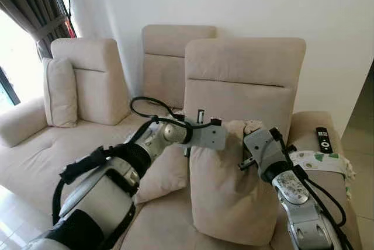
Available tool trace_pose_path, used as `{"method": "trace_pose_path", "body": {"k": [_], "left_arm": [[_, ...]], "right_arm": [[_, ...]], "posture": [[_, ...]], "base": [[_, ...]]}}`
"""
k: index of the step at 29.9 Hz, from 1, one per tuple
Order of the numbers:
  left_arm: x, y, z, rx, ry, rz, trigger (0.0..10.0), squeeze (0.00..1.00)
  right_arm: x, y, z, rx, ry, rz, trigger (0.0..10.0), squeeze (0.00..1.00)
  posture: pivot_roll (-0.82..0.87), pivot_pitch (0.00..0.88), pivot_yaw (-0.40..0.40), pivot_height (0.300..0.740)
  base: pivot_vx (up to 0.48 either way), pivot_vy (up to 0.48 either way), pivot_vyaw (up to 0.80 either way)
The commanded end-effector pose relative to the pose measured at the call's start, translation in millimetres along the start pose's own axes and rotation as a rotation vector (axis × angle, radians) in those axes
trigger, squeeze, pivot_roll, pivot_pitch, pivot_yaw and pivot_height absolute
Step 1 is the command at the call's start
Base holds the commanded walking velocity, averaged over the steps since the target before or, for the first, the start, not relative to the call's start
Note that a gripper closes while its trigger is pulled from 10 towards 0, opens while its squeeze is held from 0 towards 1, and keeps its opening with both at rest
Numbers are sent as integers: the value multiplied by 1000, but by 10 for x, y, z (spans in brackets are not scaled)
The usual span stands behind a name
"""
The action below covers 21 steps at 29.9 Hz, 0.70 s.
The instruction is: Move the pillow to the sofa from floor
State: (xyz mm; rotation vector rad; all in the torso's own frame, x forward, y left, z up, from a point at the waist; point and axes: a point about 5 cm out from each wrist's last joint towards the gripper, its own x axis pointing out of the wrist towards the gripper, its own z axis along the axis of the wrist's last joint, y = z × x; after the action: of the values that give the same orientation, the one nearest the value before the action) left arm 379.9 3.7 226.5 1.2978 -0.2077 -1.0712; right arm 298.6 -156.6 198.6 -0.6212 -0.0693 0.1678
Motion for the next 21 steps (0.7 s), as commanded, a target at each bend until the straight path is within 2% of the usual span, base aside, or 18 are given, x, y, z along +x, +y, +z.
{"method": "trace_pose_path", "body": {"k": [1,2,3,4,5,8,9,10,11,12,13,14,15,18,20,21], "left_arm": [[97,77,459,116,-192,38,10000,0],[106,68,473,115,-198,38,10000,0],[113,62,494,105,-211,42,10000,302],[113,62,494,105,-211,42,10000,302],[110,84,522,76,-236,62,10000,1000],[96,131,559,70,-259,107,10000,1000],[84,195,578,68,-262,174,10000,800],[84,195,578,68,-262,174,10000,800],[76,238,588,69,-261,220,10000,0],[57,299,602,65,-265,279,10000,0],[21,379,621,53,-278,351,10000,0],[21,379,621,53,-278,351,10000,0],[-43,493,638,30,-298,441,10000,0],[-91,569,649,13,-312,502,10000,0],[-189,696,641,-8,-327,600,10000,0],[-189,696,641,-8,-327,600,10000,0]], "right_arm": [[31,219,155,9,-70,107,10000,0],[31,218,139,9,-61,104,10000,0],[30,215,119,13,-51,99,10000,682],[30,215,119,13,-51,99,10000,682],[30,210,100,21,-41,95,10000,1000],[34,195,45,5,-10,81,10000,1000],[42,175,-11,-25,21,63,10000,1000],[42,175,-11,-25,21,63,10000,1000],[47,161,-49,-46,42,51,10000,839],[54,137,-93,-76,69,30,10000,0],[63,106,-127,-102,92,5,10000,0],[63,106,-127,-102,92,5,10000,0],[77,51,-154,-130,113,-41,10000,0],[86,13,-169,-149,127,-73,10000,0],[107,-62,-197,-175,147,-136,10000,0],[107,-62,-197,-175,147,-136,10000,0]], "posture": [[-66,0,140,740],[-66,0,140,740],[-66,0,141,740],[-66,0,141,740],[-65,0,141,740],[-62,0,142,740],[-57,0,141,740],[-57,0,141,740],[-57,0,141,740],[-52,0,139,740],[-48,0,137,740],[-48,0,137,740],[-42,0,134,740],[-42,0,134,740],[-32,0,128,740],[-32,0,128,740]], "base": [[0,0,0],[0,0,0],[0,0,0],[0,0,0],[0,0,0],[0,0,0],[0,0,0],[0,0,0],[0,0,0],[0,0,0],[0,0,0],[0,0,0],[0,0,0],[0,0,0],[0,0,0],[0,0,0]]}}
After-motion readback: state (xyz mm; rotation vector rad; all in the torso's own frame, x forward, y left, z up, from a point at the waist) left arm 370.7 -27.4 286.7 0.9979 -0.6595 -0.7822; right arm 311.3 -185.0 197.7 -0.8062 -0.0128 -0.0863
